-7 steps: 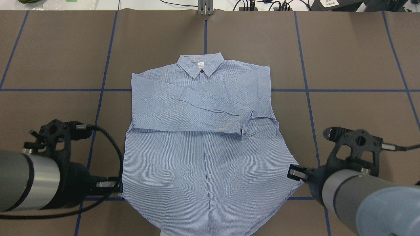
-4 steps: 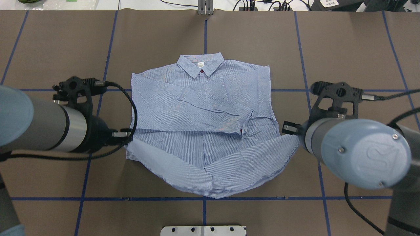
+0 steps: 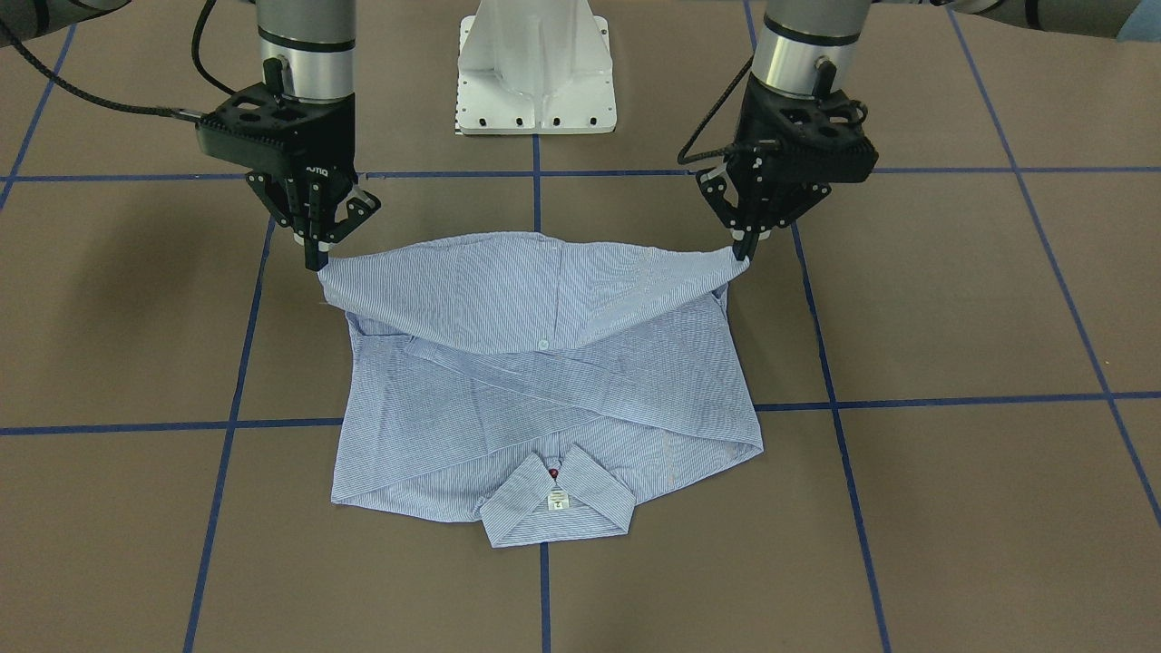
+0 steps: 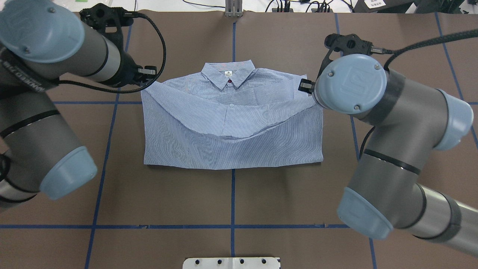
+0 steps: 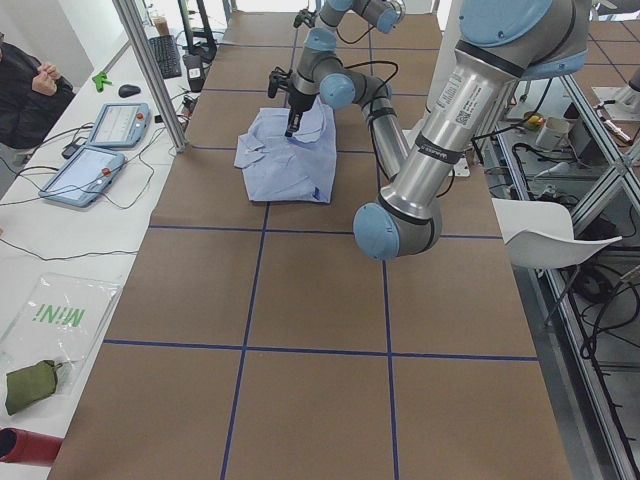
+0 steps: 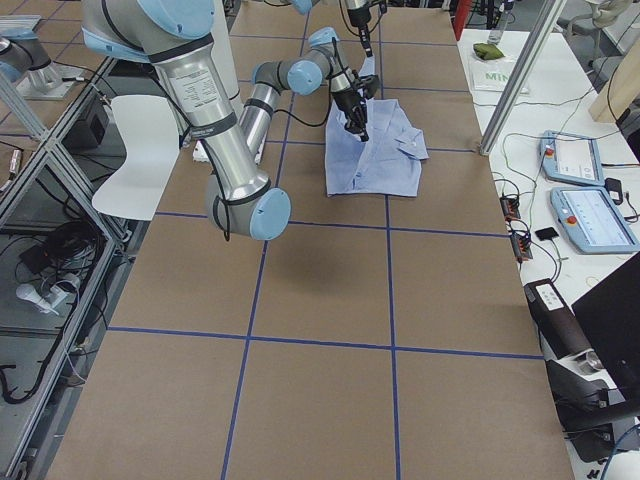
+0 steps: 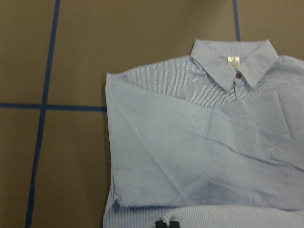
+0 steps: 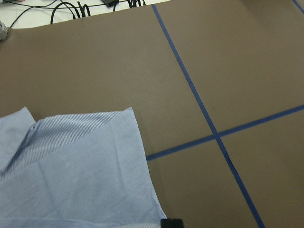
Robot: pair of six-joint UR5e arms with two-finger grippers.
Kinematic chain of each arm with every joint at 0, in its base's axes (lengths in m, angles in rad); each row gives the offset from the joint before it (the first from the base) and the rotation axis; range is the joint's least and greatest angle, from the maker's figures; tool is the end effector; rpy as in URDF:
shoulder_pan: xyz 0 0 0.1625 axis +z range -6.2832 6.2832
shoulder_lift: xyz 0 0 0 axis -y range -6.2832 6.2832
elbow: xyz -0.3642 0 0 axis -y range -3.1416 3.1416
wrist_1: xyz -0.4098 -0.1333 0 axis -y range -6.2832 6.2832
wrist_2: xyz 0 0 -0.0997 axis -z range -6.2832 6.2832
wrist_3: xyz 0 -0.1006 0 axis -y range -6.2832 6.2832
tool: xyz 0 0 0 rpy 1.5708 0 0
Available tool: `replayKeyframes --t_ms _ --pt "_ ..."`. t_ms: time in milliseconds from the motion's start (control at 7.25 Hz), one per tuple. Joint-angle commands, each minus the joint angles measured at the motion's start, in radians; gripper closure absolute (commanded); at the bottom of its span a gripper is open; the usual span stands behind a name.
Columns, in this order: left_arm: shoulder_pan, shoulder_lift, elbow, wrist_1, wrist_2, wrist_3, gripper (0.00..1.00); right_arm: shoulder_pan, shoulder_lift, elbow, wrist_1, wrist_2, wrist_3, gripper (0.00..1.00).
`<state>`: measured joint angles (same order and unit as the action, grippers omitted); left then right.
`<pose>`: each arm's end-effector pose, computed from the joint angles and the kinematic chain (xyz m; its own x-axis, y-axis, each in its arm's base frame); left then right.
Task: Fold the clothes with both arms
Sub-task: 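Lift the hem with both grippers and fold it toward the collar, then release the hem and raise both grippers away from the folded shirt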
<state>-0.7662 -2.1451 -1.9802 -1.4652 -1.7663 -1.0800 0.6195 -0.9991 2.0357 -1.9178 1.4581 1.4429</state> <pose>0.3278 -0.4734 0.1134 0.6757 -0.0085 -0.7372 0.2880 0.9235 0.2533 -0.3607 -0.4349 0.1298 0.7040 0.3464 0.6200 -0.5499 0.8183 0.1672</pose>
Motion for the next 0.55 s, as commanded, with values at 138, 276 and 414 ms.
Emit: replayKeyframes --t_ms 138,276,414 --pt "-0.013 -0.058 0.368 -0.345 0.062 0.032 1.0 0.077 0.066 -0.326 0.286 0.01 -0.074 1.0" --pt "-0.013 -0.076 0.468 -0.401 0.083 0.047 1.0 0.086 0.094 -0.45 0.377 0.025 -0.093 1.0" --pt "-0.013 -0.079 0.568 -0.49 0.084 0.092 1.0 0.091 0.106 -0.57 0.467 0.031 -0.133 1.0"
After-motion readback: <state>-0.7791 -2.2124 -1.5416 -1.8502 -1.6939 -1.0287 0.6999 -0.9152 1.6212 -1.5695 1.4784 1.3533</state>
